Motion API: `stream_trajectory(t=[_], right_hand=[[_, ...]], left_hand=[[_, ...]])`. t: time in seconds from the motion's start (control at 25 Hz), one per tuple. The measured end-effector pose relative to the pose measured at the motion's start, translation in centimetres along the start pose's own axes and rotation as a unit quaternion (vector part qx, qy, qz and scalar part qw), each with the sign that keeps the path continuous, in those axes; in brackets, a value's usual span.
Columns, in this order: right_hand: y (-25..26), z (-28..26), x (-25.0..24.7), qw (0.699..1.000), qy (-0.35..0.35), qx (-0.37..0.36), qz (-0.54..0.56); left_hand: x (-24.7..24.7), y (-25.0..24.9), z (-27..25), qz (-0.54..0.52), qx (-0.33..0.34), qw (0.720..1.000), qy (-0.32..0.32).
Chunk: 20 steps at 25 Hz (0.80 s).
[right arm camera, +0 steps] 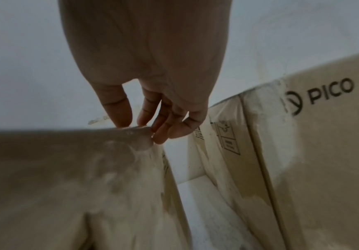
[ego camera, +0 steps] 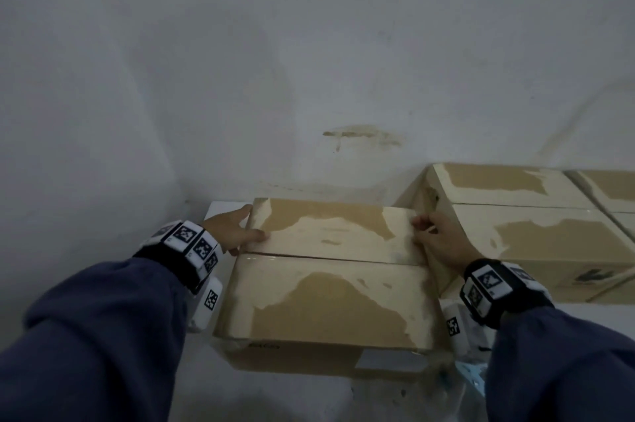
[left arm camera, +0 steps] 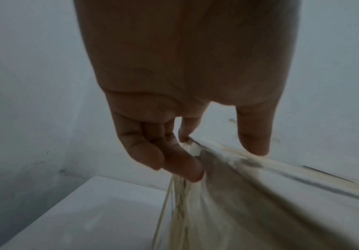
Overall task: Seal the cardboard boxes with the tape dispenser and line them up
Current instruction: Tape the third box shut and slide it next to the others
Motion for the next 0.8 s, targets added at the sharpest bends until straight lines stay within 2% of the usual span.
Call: stream_trajectory(t=[0.44, 0.56, 0.68, 0.8], right_hand=[[1.3, 5.0, 0.6, 0.998, 0.024, 0.008, -0.048], [1.3, 5.8, 0.4, 0.999, 0.027, 0.011, -0.044], [2.0, 6.4, 0.2, 0.995, 0.033, -0.015, -0.09], [3.7, 6.7, 0.9, 0.985, 0.072, -0.064, -0.141]], left_hand=[[-1.6, -0.1, 4.4, -0.057, -0.015, 0.998, -0.02], [-2.6, 0.6, 5.6, -0.022, -0.035, 0.999, -0.024], [-4.6, -1.0, 6.5, 0.086, 0.039, 0.992, -0.088], [-3.9, -3.2, 6.8, 0.1, 0.098, 0.988, -0.06]])
Point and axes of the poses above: each hand's wrist, its own z-axis towards the middle knuckle, its own x-axis out of the palm, y = z × x, the point moved 7 cm from there along z, towards the middle knuckle, and after that the axes turned 3 degrees about x, right-handed, at the moved point
